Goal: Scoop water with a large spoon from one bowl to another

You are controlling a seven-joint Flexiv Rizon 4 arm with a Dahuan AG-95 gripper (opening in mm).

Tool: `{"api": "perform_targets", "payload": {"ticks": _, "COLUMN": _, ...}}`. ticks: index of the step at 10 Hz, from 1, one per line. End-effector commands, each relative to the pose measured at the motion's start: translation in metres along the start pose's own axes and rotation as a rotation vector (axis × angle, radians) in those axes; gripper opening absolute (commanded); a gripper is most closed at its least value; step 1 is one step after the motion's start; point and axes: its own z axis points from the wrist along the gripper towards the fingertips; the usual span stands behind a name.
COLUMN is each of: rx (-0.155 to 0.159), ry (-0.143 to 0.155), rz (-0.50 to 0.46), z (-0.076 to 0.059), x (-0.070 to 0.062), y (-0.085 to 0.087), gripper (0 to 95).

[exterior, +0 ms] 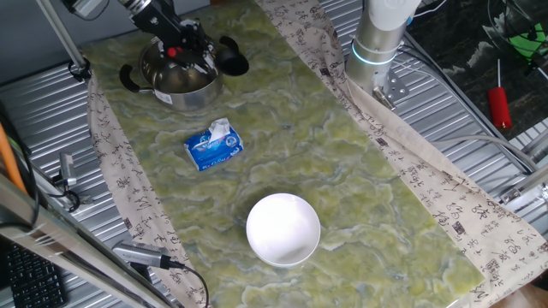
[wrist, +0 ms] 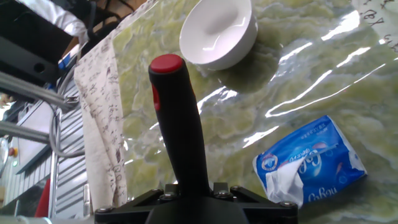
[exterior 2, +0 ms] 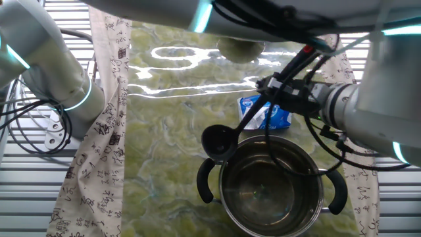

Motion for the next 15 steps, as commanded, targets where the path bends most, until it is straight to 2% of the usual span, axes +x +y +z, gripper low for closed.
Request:
{"api": "perform_targets", "payload": {"ticks": 1, "rx": 0.004, "ry": -0.002, "rz": 0.006, "z": 0.003, "x": -0.003, "y": -0.001, "gripper": 0.0}}
{"api": "perform_targets", "payload": {"ticks": 9, "rx": 0.03, "ry": -0.011, "rz": 0.033, "z": 0.026, "x": -0.019, "y": 0.002, "gripper": 0.0}}
{"api": "perform_targets", "payload": {"ticks": 12, "rx": 0.03, "ry": -0.011, "rz": 0.02, "z": 0.027, "x": -0.021, "y": 0.005, "gripper": 0.0}}
{"api": "perform_targets", "payload": {"ticks": 15, "rx": 0.025, "ry": 0.003, "rz": 0.006, "z": 0.027, "x": -0.021, "y": 0.006, "gripper": 0.0}}
